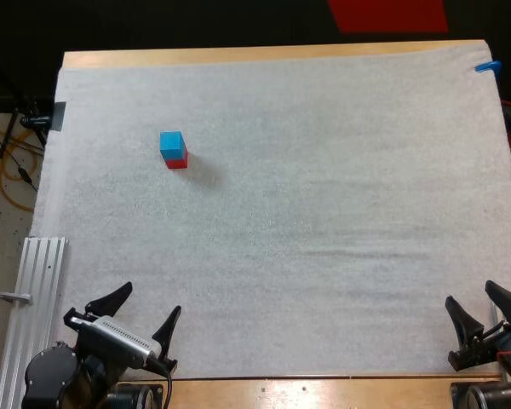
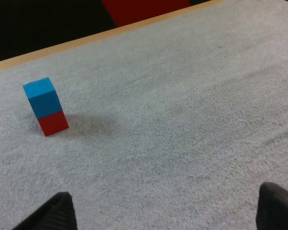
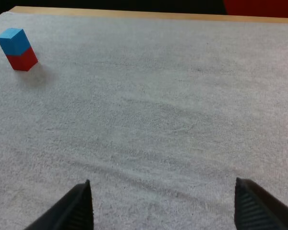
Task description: Stack red cube on blue cube
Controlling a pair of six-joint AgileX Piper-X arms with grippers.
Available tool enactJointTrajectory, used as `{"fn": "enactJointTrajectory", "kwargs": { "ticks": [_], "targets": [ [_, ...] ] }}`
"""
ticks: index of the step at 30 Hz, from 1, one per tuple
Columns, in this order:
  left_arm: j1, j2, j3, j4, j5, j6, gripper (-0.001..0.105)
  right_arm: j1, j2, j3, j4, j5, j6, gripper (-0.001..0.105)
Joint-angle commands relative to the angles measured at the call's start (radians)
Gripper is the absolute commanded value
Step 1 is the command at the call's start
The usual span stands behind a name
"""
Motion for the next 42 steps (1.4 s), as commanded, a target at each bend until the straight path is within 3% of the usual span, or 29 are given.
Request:
{"fn": "enactJointTrajectory", "kwargs": {
  "ticks": [1, 7, 11, 14, 19, 26, 30, 32, 37, 42],
  "targets": [
    [0.002, -0.139, -0.002, -0.017, -0.003, -0.014, 0.074, 0.0, -0.041, -0.004, 0.002, -0.017, -0.001, 0.061],
    [0.002, -0.139, -0.002, -0.017, -0.01, -0.033, 0.074, 0.0, -0.038, -0.004, 0.0, 0.018, 0.002, 0.061],
    [0.002, -0.121, -0.005, -0.058, -0.027, -0.165, 0.074, 0.0, 0.004, -0.004, -0.032, 0.051, 0.002, 0.061],
    [0.002, -0.098, -0.007, -0.132, -0.036, -0.213, 0.074, 0.0, 0.064, -0.013, -0.082, 0.027, 0.002, 0.061],
    [0.002, -0.034, -0.045, -0.187, -0.133, -0.227, 0.071, 0.0, 0.22, -0.072, -0.155, -0.063, -0.005, 0.061],
    [0.002, 0.1, -0.13, -0.206, -0.19, -0.227, 0.03, 0.0, 0.436, -0.18, -0.304, -0.138, -0.088, 0.061],
    [0.002, 0.171, -0.173, -0.234, -0.301, -0.227, 0.005, 0.0, 0.539, -0.239, -0.36, -0.233, -0.088, 0.061],
    [0.002, 0.199, -0.185, -0.242, -0.34, -0.22, 0.0, 0.0, 0.575, -0.259, -0.384, -0.27, -0.088, 0.061],
    [0.002, 0.304, -0.201, -0.257, -0.373, -0.217, 0.0, 0.026, 0.651, -0.279, -0.486, -0.306, -0.088, 0.061],
    [0.002, 0.452, -0.228, -0.262, -0.408, -0.217, 0.0, 0.135, 0.732, -0.279, -0.561, -0.305, -0.088, 0.061]
  ]
}}
